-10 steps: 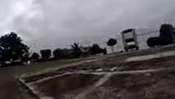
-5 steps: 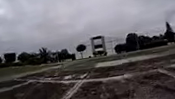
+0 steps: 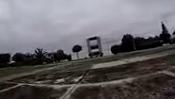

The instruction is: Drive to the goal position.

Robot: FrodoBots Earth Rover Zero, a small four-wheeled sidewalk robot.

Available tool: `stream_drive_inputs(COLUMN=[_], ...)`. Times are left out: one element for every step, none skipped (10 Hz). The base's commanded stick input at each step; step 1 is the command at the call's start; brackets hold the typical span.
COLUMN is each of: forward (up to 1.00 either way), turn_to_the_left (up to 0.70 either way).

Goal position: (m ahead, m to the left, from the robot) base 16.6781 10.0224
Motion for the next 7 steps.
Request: stream_drive_inputs(forward=[0.70,0.70,0.70,0.70,0.70,0.70,0.70], turn_to_the_left=[0.00,0.00,0.00,0.00,0.00,0.00,0.00])
